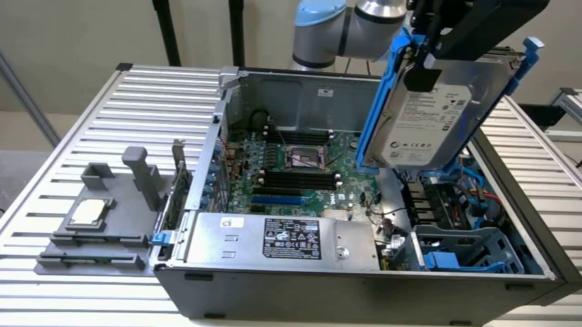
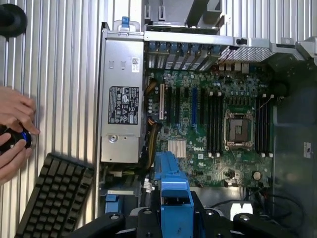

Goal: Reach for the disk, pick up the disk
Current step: 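Pick up the disk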

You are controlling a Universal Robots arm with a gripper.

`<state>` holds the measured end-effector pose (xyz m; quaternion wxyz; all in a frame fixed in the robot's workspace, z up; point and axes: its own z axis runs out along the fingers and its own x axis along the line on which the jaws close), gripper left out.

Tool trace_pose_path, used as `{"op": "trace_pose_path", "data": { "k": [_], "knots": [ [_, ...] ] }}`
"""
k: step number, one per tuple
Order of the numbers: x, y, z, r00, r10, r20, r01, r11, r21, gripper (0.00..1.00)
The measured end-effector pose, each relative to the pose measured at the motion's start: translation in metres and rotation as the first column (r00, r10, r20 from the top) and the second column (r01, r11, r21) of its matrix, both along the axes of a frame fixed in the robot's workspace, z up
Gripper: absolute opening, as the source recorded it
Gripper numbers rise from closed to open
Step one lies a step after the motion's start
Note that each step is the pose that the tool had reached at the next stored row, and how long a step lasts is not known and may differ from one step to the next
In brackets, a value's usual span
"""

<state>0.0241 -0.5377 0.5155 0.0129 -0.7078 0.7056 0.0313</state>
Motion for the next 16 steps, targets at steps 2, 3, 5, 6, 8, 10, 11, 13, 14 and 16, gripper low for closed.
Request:
{"op": "trace_pose_path", "data": {
  "k": [2,3,5,6,8,10,11,13,14,16],
  "knots": [
    [0.007,-0.0037,0.0,1.0,0.0,0.0001,0.0,1.0,0.0013,0.33],
    [0.01,-0.0054,0.0,1.0,0.0,0.0001,0.0,1.0,0.0018,0.33],
    [0.016,-0.0091,0.0,1.0,0.0,0.0001,0.0,1.0,0.0026,0.33],
    [0.02,-0.0109,-0.0001,1.0,0.0,0.0001,0.0,1.0,0.0029,0.33],
    [0.026,-0.0147,0.0,1.0,0.0,0.0001,0.0,1.0,0.0032,0.33],
    [0.032,-0.0188,0.0,1.0,0.0,0.0001,0.0,1.0,0.0032,0.33],
    [0.035,-0.0209,-0.0001,1.0,0.0,0.0001,0.0,1.0,0.0033,0.33],
    [0.041,-0.0251,0.0,1.0,0.0,0.0001,0.0,1.0,0.0032,0.33],
    [0.044,-0.0272,0.0,1.0,0.0,0.0001,0.0,1.0,0.0031,0.33],
    [0.05,-0.0318,-0.0002,1.0,0.0,0.0001,0.0,1.0,0.0032,0.33]
  ]
}}
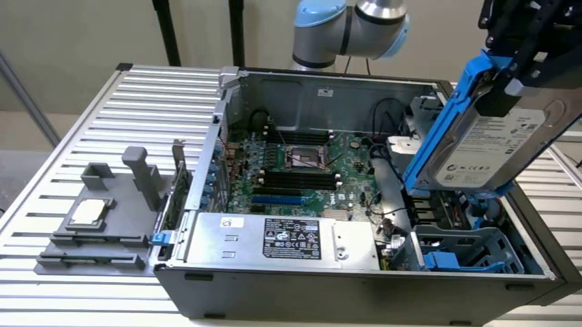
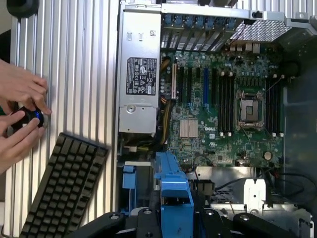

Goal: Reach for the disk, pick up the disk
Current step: 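Pick up the disk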

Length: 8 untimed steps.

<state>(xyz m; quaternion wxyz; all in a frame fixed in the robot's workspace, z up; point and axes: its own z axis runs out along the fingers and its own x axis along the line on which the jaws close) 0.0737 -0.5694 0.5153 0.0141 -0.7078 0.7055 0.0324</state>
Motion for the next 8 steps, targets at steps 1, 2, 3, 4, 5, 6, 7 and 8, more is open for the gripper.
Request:
{"op": "trace_pose_path", "data": {
  "k": [1,2,3,4,5,6,7,8],
  "knots": [
    [0.003,-0.0022,0.0,1.0,0.0,0.0,0.0,1.0,-0.0002,0.33],
    [0.006,-0.0044,-0.0001,1.0,0.0,0.0,0.0,1.0,-0.0001,0.33],
    [0.009,-0.0066,-0.0003,1.0,0.0,0.0,0.0,1.0,0.0,0.33],
    [0.012,-0.0088,-0.0004,1.0,0.0,0.0,0.0,1.0,-0.0001,0.33],
    [0.015,-0.0109,-0.0005,1.0,0.0,0.0,0.0,1.0,-0.0001,0.33],
    [0.019,-0.013,-0.0007,1.0,0.0,0.0,0.0,1.0,-0.0001,0.33],
    [0.022,-0.0151,-0.0009,1.0,0.0,0.0,0.0,1.0,-0.0001,0.33],
    [0.025,-0.0172,-0.0011,1.0,0.0,0.0,0.0,1.0,-0.0001,0.33]
  ]
}}
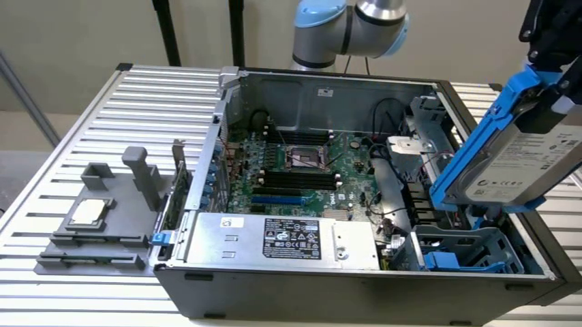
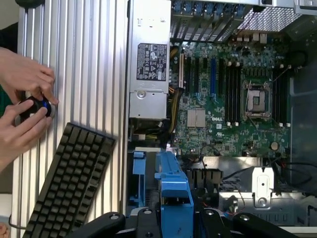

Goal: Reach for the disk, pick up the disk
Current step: 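Pick up the disk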

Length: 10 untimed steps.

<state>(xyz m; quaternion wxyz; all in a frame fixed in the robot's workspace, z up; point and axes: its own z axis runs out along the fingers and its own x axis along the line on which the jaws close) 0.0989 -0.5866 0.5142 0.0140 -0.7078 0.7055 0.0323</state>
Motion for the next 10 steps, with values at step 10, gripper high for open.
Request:
{"op": "trace_pose_path", "data": {
  "k": [10],
  "knots": [
    [0.0037,-0.0022,-0.0002,1.0,0.0,0.0,0.0,1.0,0.0,0.33]
  ]
}}
